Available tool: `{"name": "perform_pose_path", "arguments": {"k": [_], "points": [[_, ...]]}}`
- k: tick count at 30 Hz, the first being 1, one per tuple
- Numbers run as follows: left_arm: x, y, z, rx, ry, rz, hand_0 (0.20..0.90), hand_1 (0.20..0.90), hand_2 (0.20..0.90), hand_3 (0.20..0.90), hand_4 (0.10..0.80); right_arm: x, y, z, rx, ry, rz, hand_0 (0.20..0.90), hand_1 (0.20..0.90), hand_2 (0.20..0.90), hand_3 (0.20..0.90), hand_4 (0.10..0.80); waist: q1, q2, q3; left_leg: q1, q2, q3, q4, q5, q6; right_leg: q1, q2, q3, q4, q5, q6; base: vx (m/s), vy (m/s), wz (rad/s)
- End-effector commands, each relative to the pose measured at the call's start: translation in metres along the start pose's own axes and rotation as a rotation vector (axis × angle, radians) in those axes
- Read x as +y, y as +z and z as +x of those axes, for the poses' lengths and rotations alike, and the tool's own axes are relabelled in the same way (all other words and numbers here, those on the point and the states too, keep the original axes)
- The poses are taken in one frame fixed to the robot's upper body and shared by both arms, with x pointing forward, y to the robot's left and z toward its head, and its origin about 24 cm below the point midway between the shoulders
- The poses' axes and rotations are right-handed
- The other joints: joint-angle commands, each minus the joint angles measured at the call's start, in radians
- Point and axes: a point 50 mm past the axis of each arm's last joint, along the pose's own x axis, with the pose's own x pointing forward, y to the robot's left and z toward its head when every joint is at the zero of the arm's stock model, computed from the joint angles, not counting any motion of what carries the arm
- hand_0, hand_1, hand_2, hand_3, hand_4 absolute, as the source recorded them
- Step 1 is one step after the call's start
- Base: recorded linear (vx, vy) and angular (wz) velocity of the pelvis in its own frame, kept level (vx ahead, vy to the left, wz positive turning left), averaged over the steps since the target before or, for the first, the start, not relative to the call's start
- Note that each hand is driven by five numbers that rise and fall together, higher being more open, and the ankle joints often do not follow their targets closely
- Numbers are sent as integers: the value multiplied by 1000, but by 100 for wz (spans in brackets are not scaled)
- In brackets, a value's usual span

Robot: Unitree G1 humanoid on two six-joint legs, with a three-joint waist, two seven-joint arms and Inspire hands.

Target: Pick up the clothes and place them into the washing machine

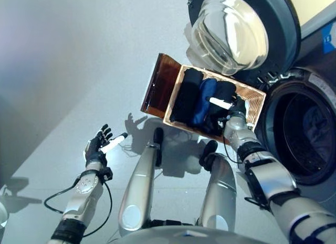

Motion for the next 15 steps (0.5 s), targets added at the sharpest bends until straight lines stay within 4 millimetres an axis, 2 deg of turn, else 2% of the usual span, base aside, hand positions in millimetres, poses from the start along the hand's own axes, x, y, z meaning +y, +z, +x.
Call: {"name": "perform_pose_path", "arguments": {"k": [1, 6, 12, 13, 14, 15], "points": [[12, 20, -11, -117, 2, 40, 900, 900, 900, 900, 800, -2, 36, 4, -115, -21, -16, 900, 900, 900, 900, 800, 39, 34, -44, 3, 31, -45, 35, -57, -71, 25, -46, 90, -86, 88, 60, 0, 0, 0], [9, 22, -10, -128, -10, 47, 900, 900, 900, 900, 800, 0, 41, 6, -112, -29, -79, 900, 900, 900, 900, 800, 46, 40, -34, -14, 26, -46, 44, -57, -64, 14, -51, 89, -81, 90, 62, -4, 4, 1], [7, 25, -9, -139, -18, 59, 900, 900, 900, 900, 800, -3, 37, 8, -69, -51, -124, 900, 900, 900, 900, 800, 50, 40, -29, -17, 24, -48, 39, -54, -64, 13, -54, 86, -78, 87, 60, 10, 3, 3], [6, 26, -9, -145, -18, 58, 900, 900, 900, 900, 800, -3, 37, 8, -61, -50, -132, 840, 840, 840, 840, 757, 51, 41, -29, -17, 24, -47, 37, -54, -65, 13, -55, 87, -80, 86, 60, 0, 0, 0], [7, 27, -9, -149, -19, 61, 900, 900, 900, 900, 800, -3, 37, 8, -60, -48, -134, 711, 711, 711, 711, 665, 51, 41, -29, -20, 24, -46, 39, -55, -65, 11, -54, 87, -78, 85, 60, 0, 0, 0], [6, 28, -9, -155, -20, 64, 900, 900, 900, 900, 800, -3, 38, 8, -60, -47, -138, 513, 513, 513, 513, 524, 51, 41, -27, -23, 24, -46, 42, -55, -66, 8, -54, 89, -75, 83, 59, 0, 0, 0]]}}
